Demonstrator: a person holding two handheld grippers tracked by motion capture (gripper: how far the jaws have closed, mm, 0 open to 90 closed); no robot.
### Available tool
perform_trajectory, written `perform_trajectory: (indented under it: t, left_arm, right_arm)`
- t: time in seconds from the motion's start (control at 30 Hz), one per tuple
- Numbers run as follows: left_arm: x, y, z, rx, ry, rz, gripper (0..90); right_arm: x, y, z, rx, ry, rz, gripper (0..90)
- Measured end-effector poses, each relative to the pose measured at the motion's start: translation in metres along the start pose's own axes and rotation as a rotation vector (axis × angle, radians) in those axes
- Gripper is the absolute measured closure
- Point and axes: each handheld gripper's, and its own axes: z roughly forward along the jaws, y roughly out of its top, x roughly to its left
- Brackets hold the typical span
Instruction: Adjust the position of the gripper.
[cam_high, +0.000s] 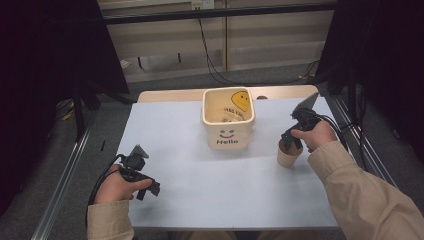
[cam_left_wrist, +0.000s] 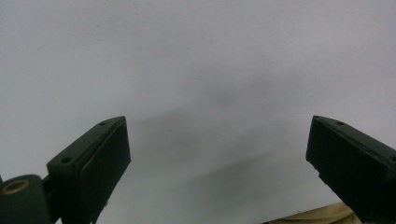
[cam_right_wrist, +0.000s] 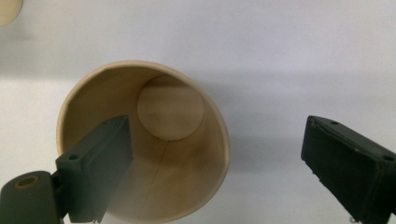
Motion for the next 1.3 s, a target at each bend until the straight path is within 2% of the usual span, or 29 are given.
perform_trajectory:
  t: [0.3,0.37,0.43,0.47,0.57,0.6,0.63,0.77,0.87,0.97,1.0,1.2,1.27,1.3]
  left_arm:
    - [0.000,0.001,-0.001,0.001,0.000,0.023,6.2]
    - [0.000,0.001,-0.002,0.002,-0.006,0.014,6.2]
    - [0.000,0.001,-0.002,0.004,-0.015,0.007,6.2]
    - [-0.001,0.001,-0.001,-0.006,-0.012,0.002,6.2]
    - [0.000,0.000,-0.001,-0.010,-0.004,0.002,6.2]
    - [0.000,0.000,-0.002,-0.007,-0.005,0.003,6.2]
    - [0.000,0.000,-0.002,-0.008,-0.005,0.008,6.2]
    - [0.000,0.000,-0.003,0.002,-0.014,0.009,6.2]
    - [0.001,-0.001,-0.003,0.001,-0.013,0.010,6.2]
    - [0.002,-0.001,-0.003,-0.011,-0.006,0.015,6.2]
    - [0.001,-0.002,-0.003,-0.010,-0.012,0.010,6.2]
    - [0.003,-0.002,-0.004,-0.005,-0.006,0.025,6.2]
    - [0.002,-0.002,-0.003,-0.008,-0.005,0.024,6.2]
    - [0.001,-0.002,-0.003,-0.014,-0.007,0.010,6.2]
  right_arm:
    - [-0.003,-0.001,-0.012,0.001,0.001,0.006,8.7]
    - [-0.003,-0.001,-0.016,-0.006,0.011,0.001,8.8]
    - [-0.003,0.000,-0.022,-0.008,0.007,-0.002,8.9]
    - [-0.002,0.000,-0.025,-0.014,0.016,0.003,8.9]
    - [-0.001,0.002,-0.034,-0.008,0.001,0.000,9.0]
    - [-0.001,0.002,-0.038,-0.023,0.009,0.000,9.0]
    - [0.001,0.004,-0.049,-0.018,0.007,0.000,9.0]
    - [0.002,0.005,-0.061,-0.022,0.007,-0.006,9.0]
    - [0.003,0.009,-0.078,-0.033,0.023,-0.001,9.0]
    - [0.004,0.011,-0.086,-0.031,0.014,-0.003,9.0]
    - [0.005,0.012,-0.094,-0.050,0.024,-0.006,9.0]
    - [0.007,0.015,-0.108,-0.050,0.014,-0.014,9.0]
    - [0.008,0.016,-0.113,-0.053,0.026,-0.016,8.9]
    - [0.009,0.016,-0.114,-0.059,0.026,-0.017,8.8]
